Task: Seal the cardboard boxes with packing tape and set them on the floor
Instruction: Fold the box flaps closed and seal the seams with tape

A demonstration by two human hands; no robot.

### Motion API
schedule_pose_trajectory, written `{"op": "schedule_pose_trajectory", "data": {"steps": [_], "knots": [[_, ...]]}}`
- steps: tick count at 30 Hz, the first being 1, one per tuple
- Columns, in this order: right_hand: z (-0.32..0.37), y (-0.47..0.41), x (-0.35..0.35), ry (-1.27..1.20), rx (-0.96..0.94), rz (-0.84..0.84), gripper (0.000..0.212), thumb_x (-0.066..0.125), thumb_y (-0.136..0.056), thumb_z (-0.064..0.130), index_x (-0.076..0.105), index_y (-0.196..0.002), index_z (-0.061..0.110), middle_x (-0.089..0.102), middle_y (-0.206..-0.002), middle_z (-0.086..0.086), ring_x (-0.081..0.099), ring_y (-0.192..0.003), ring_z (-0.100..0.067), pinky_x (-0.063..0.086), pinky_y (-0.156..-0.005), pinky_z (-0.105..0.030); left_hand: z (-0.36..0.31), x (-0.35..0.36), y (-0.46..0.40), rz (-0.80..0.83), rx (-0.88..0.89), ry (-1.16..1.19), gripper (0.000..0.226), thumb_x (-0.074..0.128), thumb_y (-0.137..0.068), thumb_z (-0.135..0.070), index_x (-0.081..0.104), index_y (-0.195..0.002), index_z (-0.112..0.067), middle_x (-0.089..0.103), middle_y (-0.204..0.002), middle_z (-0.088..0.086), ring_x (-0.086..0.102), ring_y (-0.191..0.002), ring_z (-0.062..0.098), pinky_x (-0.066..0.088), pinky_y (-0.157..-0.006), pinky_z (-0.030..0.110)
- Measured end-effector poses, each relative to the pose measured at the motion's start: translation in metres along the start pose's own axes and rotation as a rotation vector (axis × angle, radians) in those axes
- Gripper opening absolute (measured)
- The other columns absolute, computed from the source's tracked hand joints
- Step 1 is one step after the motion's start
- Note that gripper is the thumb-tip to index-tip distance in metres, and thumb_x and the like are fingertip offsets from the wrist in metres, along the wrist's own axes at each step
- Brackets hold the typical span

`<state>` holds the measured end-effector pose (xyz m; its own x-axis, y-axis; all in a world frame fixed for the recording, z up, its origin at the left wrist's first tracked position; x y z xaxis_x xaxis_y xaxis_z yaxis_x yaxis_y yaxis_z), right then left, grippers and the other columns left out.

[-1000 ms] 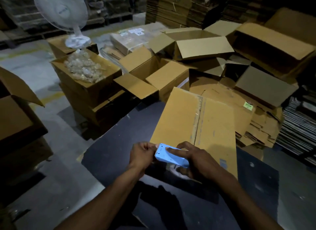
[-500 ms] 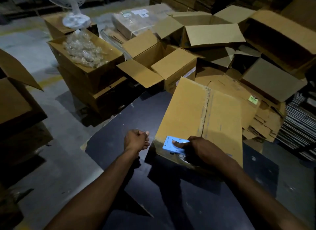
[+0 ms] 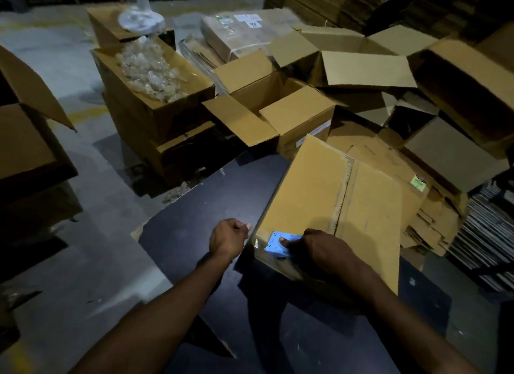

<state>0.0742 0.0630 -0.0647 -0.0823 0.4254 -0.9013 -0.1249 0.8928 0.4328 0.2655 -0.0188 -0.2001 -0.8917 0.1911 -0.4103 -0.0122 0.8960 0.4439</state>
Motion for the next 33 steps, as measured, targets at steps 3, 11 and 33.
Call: {"op": "schedule_pose_trajectory", "data": {"steps": [3,11,33], "knots": [[0.012,0.001,-0.011,0.064,-0.034,0.01,0.045,0.048,-0.1,0.053,0.041,-0.145,0.051,0.053,-0.11,-0.001,0.062,-0.103,-0.025,0.043,-0.073,-0.034,0.004,0.006,0.006,-0.032,-0.025,-0.026,0.032,0.075,-0.089,-0.049,0.068,-0.068,-0.025,0.076,-0.08,0.0,0.072,-0.083,0.027,0.051,-0.07,0.027],[0.017,-0.008,-0.008,0.125,-0.026,0.153,0.054,0.043,-0.103,0.053,0.021,-0.151,0.06,0.05,-0.112,-0.001,0.062,-0.108,-0.029,0.039,-0.073,-0.033,0.009,0.011,0.015,-0.071,-0.035,0.065,0.026,0.075,-0.091,-0.05,0.076,-0.08,-0.027,0.074,-0.081,-0.005,0.062,-0.077,0.015,0.041,-0.065,0.022],[0.002,-0.006,-0.011,0.045,0.192,0.208,0.052,0.041,-0.101,0.066,0.063,-0.125,0.025,0.063,-0.125,-0.006,0.065,-0.111,-0.031,0.051,-0.089,-0.04,-0.059,0.036,0.082,-0.04,1.516,-0.527,0.042,0.055,-0.102,-0.022,0.059,-0.142,-0.012,0.064,-0.143,0.007,0.059,-0.133,0.019,0.046,-0.11,0.037]]}}
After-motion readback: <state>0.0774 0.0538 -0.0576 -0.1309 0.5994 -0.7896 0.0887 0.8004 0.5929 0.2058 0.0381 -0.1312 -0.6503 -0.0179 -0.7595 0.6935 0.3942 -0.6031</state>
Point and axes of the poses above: each hand's wrist, its own y-axis away from the middle knuckle, its own x-axis out of the palm, z = x × y, the point moved 10 cm from there along -y, towards the middle knuckle
